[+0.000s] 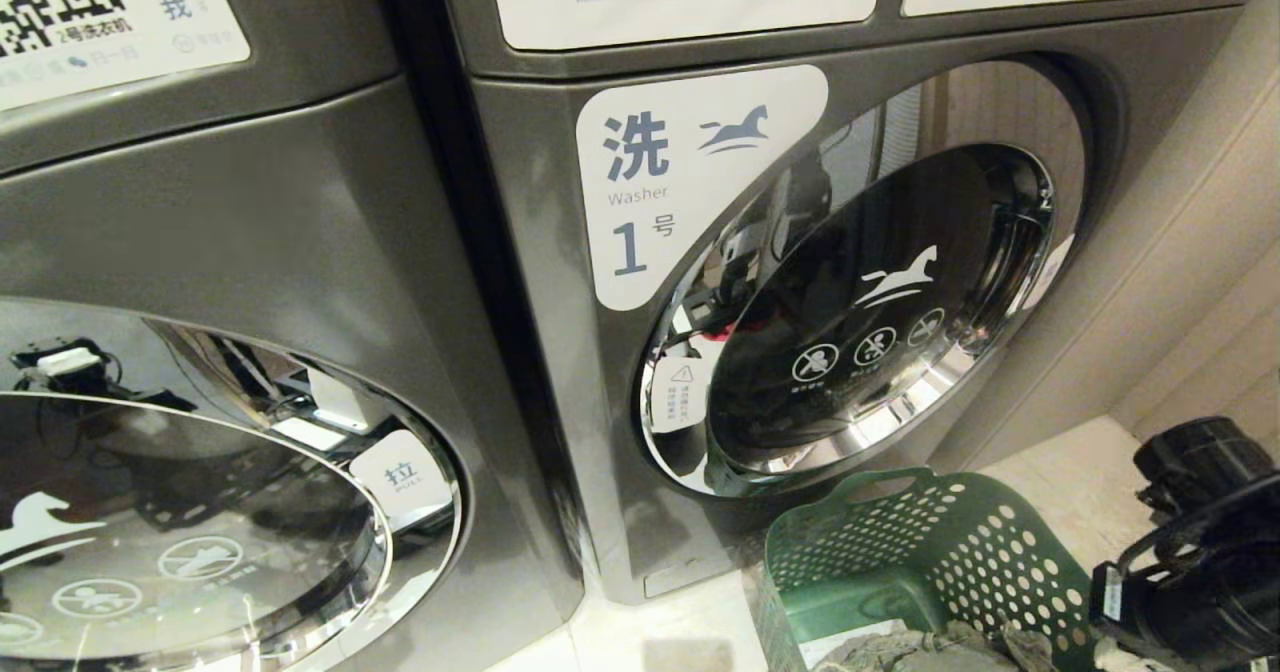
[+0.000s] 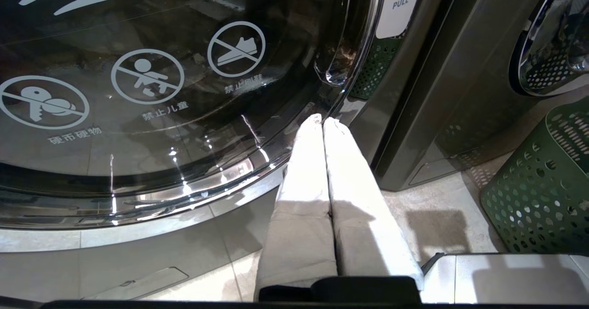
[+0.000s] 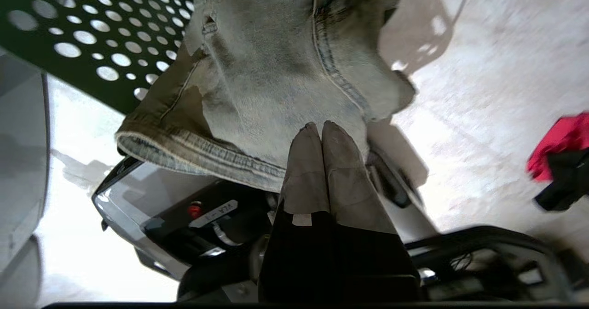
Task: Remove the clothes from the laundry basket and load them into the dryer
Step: Take the clothes out of the basket
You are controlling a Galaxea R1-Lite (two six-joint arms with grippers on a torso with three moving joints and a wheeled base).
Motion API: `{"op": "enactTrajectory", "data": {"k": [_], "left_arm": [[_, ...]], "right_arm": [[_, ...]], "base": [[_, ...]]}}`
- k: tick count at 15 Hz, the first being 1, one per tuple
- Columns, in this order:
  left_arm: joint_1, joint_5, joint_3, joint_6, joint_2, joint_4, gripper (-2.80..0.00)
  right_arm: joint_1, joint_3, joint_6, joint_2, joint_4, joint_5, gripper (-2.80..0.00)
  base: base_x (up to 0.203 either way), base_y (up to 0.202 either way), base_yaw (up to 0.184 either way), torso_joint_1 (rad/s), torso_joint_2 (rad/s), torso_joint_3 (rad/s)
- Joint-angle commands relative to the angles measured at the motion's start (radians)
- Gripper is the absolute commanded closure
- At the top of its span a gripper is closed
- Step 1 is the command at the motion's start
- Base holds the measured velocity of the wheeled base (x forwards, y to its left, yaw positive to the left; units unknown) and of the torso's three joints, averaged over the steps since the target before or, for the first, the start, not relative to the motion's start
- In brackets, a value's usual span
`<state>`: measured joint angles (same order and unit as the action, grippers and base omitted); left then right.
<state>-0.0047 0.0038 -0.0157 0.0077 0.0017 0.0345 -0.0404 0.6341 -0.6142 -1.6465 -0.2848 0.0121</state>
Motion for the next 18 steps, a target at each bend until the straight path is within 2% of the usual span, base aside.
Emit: {"op": "enactTrajectory", "data": {"k": [1, 4, 5, 11, 18], "left_arm": [[0.0, 0.001, 0.0, 0.0, 0.0, -0.001, 0.0], [0.0, 0.001, 0.0, 0.0, 0.0, 0.0, 0.0], [0.0, 0.001, -0.001, 0.0, 0.0, 0.0, 0.0], [0.0, 0.001, 0.0, 0.0, 0.0, 0.001, 0.0], [0.0, 0.001, 0.0, 0.0, 0.0, 0.001, 0.0]], "right_arm": [[-0.003, -0.021, -0.013, -0.145, 0.038, 0.018, 0.0], [-0.009, -0.028, -0.034, -0.219, 0.089, 0.046, 0.0], [-0.02, -0.028, -0.035, -0.22, 0.09, 0.045, -2.8], [-0.11, -0.01, -0.033, -0.277, 0.13, 0.049, -2.8], [-0.114, 0.014, -0.033, -0.384, 0.296, 0.091, -2.8]], "base": [[0.0, 0.0, 0.0, 0.0, 0.0, 0.0], [0.0, 0.0, 0.0, 0.0, 0.0, 0.0], [0.0, 0.0, 0.0, 0.0, 0.0, 0.0], [0.0, 0.0, 0.0, 0.0, 0.0, 0.0], [0.0, 0.0, 0.0, 0.0, 0.0, 0.0]]}}
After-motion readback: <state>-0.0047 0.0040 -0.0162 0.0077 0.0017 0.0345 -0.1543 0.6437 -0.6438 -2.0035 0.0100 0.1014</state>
